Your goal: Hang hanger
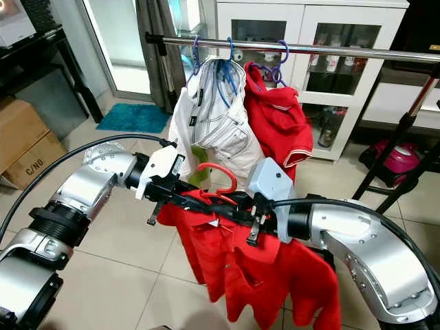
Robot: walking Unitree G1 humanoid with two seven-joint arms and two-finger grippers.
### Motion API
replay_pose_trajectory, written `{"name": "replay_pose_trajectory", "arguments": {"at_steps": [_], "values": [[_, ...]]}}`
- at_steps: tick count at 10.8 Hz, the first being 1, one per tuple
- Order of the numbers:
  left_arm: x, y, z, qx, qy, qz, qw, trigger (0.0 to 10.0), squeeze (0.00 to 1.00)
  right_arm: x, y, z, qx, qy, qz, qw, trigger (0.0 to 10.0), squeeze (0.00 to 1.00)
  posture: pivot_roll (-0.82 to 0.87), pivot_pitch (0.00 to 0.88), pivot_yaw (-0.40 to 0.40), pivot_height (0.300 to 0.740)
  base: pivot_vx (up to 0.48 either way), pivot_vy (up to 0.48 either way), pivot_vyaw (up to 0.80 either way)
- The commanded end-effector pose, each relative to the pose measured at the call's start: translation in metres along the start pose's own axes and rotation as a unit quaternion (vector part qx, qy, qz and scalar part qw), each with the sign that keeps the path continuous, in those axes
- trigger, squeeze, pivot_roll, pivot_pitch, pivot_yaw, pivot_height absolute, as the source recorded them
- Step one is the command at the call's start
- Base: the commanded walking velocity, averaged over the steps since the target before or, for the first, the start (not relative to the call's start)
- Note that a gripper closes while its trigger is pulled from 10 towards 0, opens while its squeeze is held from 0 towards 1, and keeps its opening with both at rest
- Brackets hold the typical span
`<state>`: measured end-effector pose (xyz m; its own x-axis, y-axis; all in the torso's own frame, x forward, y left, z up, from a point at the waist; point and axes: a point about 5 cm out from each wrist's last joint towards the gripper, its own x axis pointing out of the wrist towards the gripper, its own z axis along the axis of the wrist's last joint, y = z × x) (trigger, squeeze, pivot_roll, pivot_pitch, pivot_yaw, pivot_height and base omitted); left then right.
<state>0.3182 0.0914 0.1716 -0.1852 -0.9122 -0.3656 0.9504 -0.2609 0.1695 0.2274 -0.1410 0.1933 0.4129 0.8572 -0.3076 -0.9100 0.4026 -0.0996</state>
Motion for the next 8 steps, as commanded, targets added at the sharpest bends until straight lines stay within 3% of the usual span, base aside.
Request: {"name": "replay_pose_trajectory", "arguments": {"at_steps": [1, 6, 8], "values": [[-0.006, 0.003, 0.007, 0.015, -0.004, 0.008, 1.0, 0.0, 0.0, 0.0, 0.002, 0.0, 0.004, 0.002, 0.012, 1.0, 0.0, 0.0, -0.24, 0.0, 0.11, 0.74, 0.0, 0.0, 0.0], [-0.007, 0.003, 0.007, 0.019, -0.006, 0.012, 1.0, 0.0, 0.0, 0.001, 0.008, 0.001, 0.014, -0.014, 0.029, 0.999, 0.0, 0.0, -0.23, 0.0, 0.101, 0.74, 0.0, 0.0, 0.0], [-0.009, 0.003, 0.007, 0.021, -0.016, 0.025, 0.999, 0.0, 0.0, 0.004, 0.017, 0.007, 0.034, -0.048, 0.057, 0.997, 0.0, 0.0, -0.23, 0.0, 0.099, 0.74, 0.0, 0.0, 0.0]]}}
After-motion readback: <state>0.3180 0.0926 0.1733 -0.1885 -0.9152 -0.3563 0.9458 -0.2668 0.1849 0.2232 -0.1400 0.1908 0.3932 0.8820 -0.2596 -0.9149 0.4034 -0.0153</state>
